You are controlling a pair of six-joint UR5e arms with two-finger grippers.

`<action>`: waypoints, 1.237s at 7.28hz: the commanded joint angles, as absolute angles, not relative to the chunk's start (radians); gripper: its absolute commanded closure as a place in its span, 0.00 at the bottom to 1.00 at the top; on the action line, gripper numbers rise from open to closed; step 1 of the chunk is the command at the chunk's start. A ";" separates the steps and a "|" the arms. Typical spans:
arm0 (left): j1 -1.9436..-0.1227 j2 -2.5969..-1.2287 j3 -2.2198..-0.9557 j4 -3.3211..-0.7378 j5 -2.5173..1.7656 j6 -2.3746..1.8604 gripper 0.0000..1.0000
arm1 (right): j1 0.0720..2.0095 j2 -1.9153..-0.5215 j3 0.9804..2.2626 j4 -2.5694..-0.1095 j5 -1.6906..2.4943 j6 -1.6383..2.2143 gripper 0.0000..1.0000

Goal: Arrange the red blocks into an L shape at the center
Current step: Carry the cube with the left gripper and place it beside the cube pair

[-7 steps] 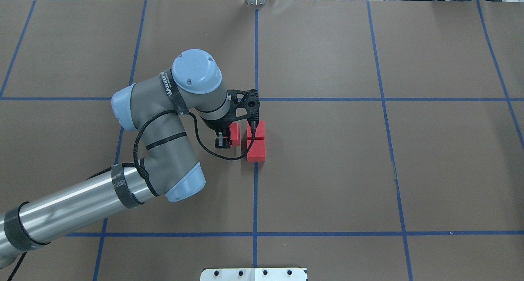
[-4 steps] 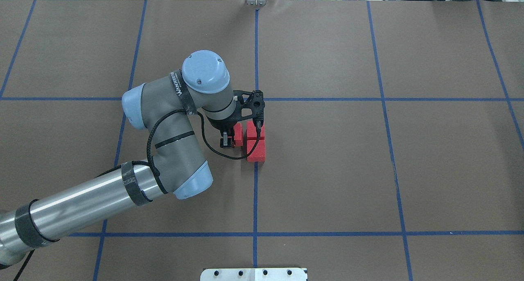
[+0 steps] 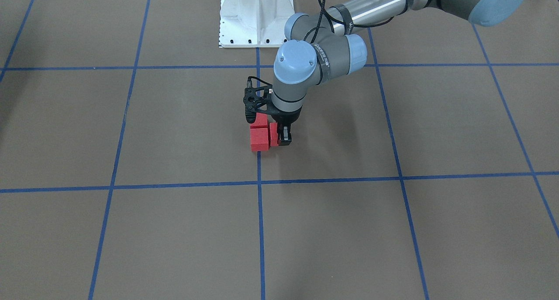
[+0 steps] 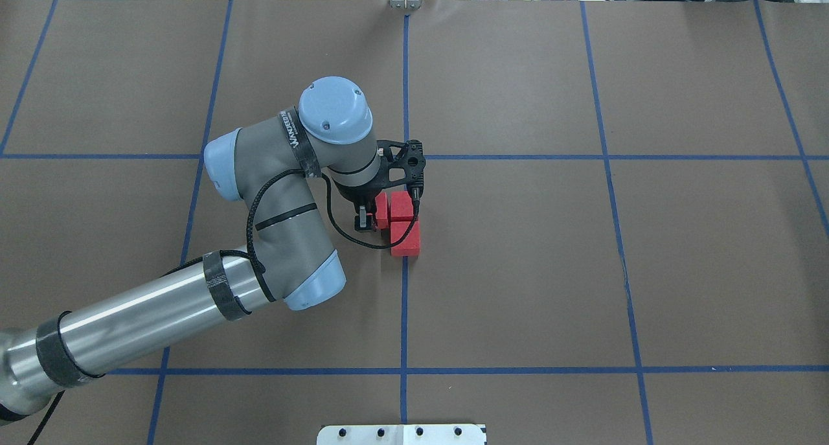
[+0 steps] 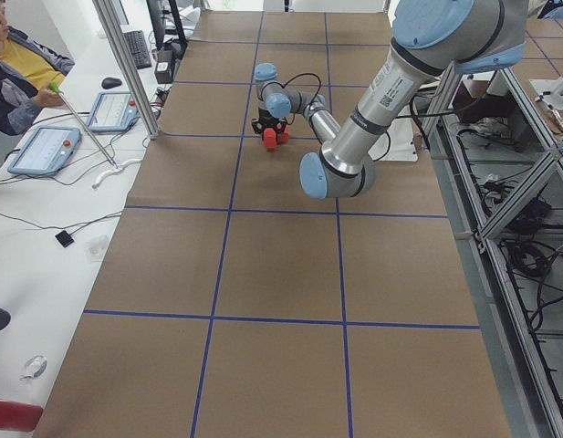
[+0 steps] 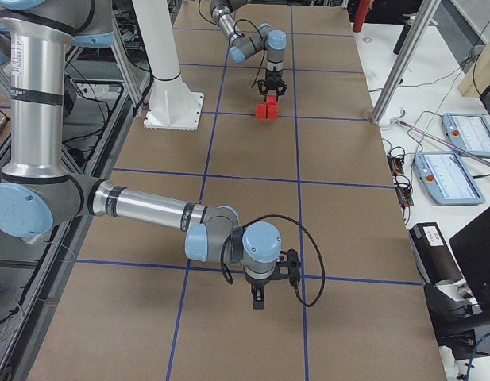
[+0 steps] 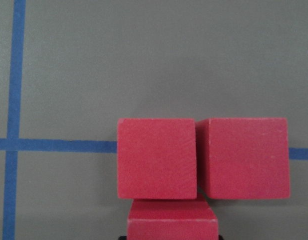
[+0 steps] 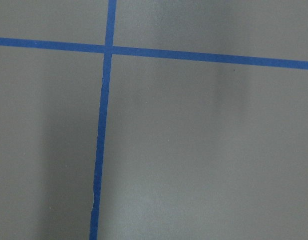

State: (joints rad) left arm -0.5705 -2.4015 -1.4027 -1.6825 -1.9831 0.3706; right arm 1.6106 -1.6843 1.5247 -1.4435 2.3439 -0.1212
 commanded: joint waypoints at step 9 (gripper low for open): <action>-0.569 -2.405 -1.371 -1.712 -1.982 0.364 0.74 | 1.611 -1.684 1.525 -1.443 2.344 -0.121 0.00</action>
